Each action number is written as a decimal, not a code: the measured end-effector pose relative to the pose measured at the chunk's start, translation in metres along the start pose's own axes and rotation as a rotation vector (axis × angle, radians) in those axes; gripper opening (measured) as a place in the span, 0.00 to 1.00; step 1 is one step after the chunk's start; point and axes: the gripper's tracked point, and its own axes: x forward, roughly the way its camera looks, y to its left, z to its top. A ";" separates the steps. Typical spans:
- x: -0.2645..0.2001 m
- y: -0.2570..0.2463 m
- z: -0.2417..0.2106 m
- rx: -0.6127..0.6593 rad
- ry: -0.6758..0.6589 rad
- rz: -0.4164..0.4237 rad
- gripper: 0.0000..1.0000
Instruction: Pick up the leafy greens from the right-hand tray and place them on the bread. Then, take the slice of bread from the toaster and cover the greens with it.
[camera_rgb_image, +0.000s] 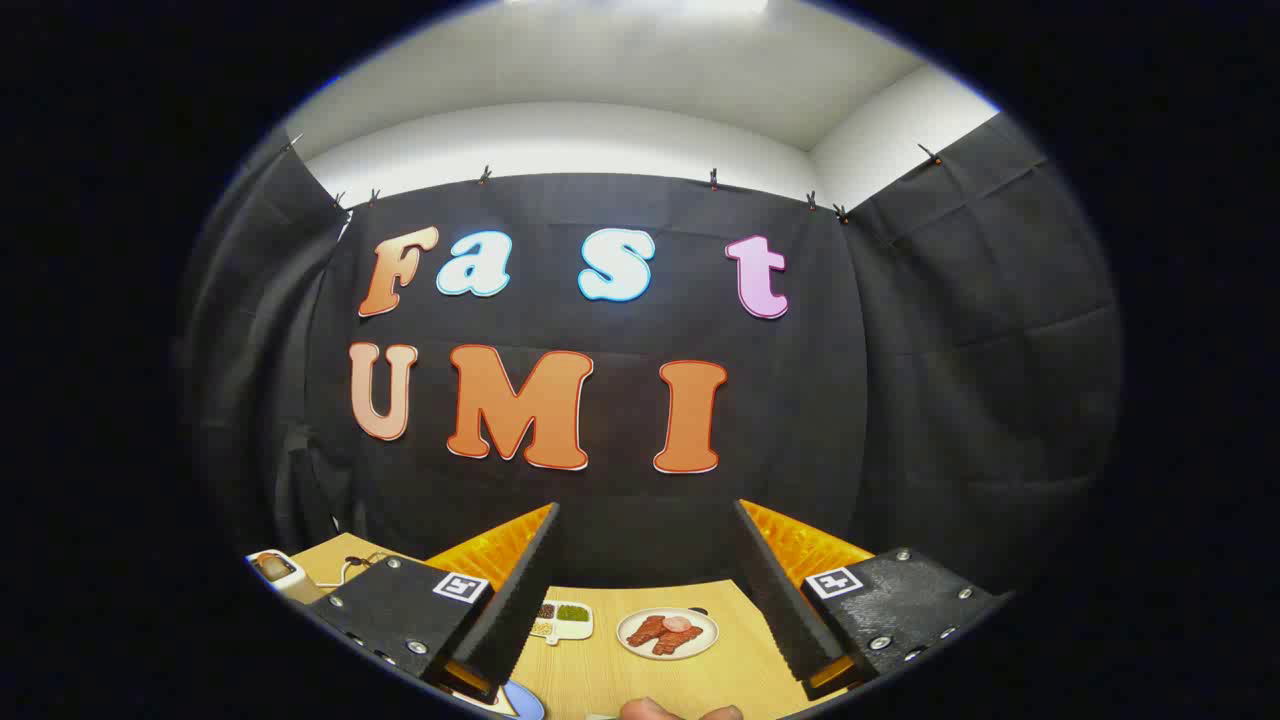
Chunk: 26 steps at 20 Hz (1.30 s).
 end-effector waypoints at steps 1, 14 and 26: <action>-0.002 -0.004 -0.002 -0.011 0.005 -0.010 0.99; -0.014 0.000 0.013 0.018 -0.014 0.002 1.00; -0.021 0.001 -0.043 0.036 0.160 -0.027 1.00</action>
